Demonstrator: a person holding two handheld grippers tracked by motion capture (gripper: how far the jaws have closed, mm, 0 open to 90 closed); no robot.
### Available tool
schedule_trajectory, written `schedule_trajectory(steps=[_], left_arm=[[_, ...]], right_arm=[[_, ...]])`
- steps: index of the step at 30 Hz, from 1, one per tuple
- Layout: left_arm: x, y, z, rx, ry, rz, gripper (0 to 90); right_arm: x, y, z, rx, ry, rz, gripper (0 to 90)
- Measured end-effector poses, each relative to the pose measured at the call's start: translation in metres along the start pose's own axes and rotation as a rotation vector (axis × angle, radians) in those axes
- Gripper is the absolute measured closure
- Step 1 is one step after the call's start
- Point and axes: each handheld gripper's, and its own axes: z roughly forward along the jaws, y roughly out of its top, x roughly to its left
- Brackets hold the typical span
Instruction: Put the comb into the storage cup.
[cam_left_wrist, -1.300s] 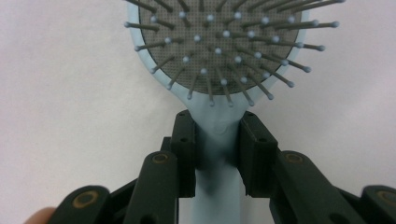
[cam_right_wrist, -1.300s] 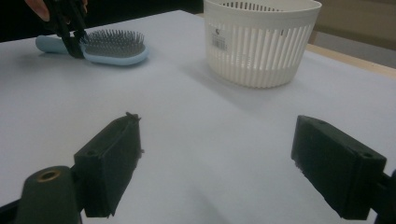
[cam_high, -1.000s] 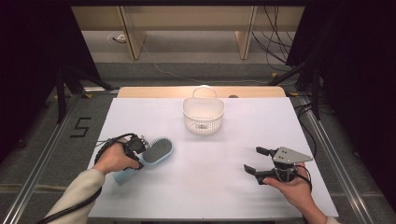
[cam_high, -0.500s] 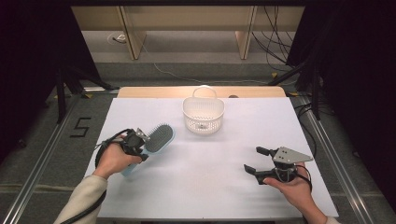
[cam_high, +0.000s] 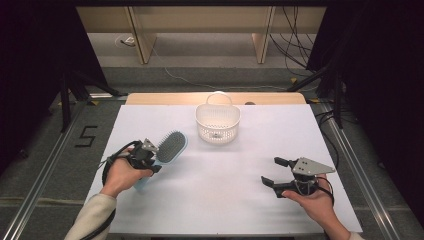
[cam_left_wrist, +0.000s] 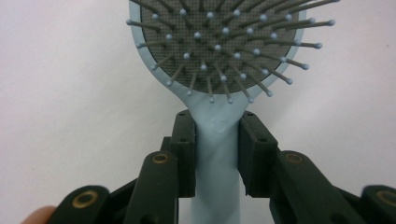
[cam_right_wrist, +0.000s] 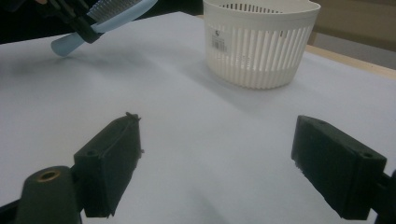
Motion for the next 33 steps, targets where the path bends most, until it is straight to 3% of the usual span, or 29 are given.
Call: schedule_trajectory(steps=[14, 21, 33], left_arm=[[-0.0025, -0.0028, -0.0023, -0.074, 0.059, -0.009, 70.0], [-0.0056, -0.0022, 0.0001, -0.086, 0.044, -0.019, 70.0], [-0.0045, -0.0006, -0.0053, -0.147, 0.054, -0.042, 70.1]], right_arm=[[0.0004, 0.0003, -0.0001, -0.005, 0.003, -0.003, 16.9], [0.0002, 0.0001, -0.0002, -0.007, 0.003, -0.002, 16.8], [0.0004, 0.0003, -0.0003, -0.01, 0.003, -0.002, 16.8]])
